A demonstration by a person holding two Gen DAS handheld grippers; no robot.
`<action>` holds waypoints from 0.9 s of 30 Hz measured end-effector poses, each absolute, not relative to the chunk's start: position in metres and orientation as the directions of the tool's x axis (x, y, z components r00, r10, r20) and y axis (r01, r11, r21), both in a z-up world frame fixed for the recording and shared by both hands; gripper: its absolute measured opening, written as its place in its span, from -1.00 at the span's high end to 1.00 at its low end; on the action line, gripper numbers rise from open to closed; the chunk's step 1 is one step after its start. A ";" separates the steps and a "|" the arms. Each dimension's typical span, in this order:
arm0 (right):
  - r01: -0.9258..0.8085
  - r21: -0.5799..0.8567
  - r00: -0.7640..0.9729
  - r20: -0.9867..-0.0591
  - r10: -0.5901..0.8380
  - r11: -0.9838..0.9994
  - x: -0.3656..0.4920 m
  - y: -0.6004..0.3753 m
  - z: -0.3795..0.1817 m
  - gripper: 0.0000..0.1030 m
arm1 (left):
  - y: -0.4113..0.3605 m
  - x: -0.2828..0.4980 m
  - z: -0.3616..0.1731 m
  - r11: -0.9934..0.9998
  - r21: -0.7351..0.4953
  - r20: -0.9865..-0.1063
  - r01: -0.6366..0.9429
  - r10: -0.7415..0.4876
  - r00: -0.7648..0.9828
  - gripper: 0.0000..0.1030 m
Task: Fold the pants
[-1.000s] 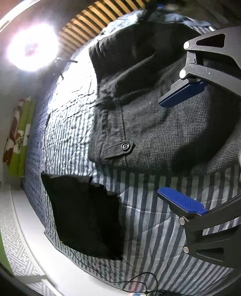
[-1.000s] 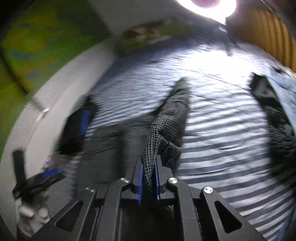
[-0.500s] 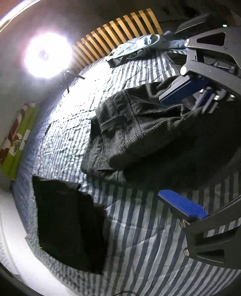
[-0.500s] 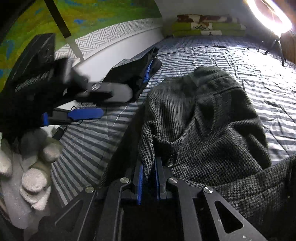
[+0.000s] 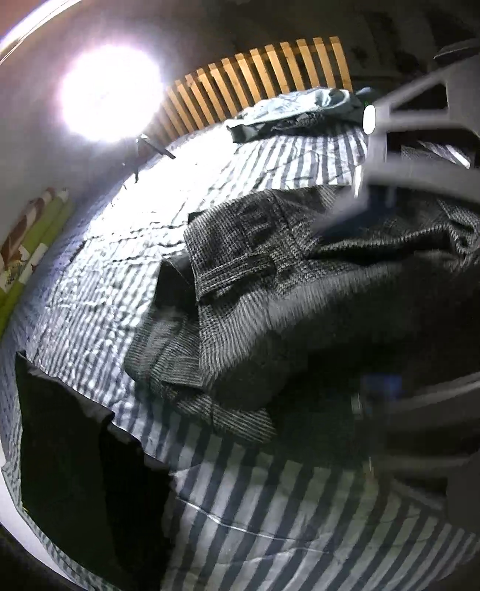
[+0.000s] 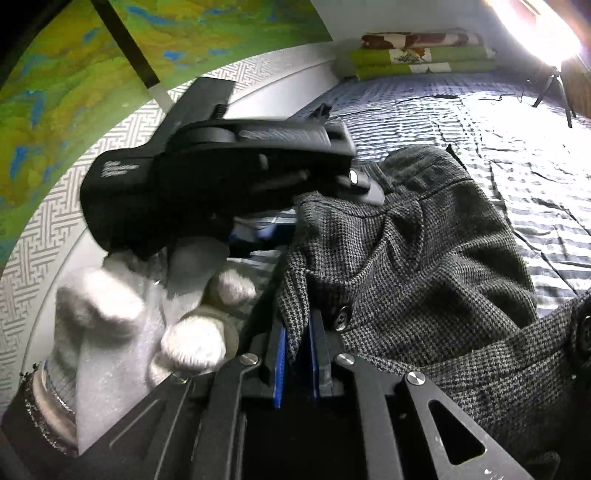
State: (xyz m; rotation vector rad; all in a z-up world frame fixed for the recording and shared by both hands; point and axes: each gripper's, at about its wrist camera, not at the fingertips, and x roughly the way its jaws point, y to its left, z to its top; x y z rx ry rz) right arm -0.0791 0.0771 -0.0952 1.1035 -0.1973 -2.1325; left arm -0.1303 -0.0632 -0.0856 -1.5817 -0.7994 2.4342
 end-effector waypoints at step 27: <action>0.514 0.528 -0.330 -0.606 -0.724 -0.676 -0.193 0.139 -0.048 0.10 | -0.283 0.052 -0.051 -0.872 -0.157 -0.874 0.464 -0.096 -0.476 0.67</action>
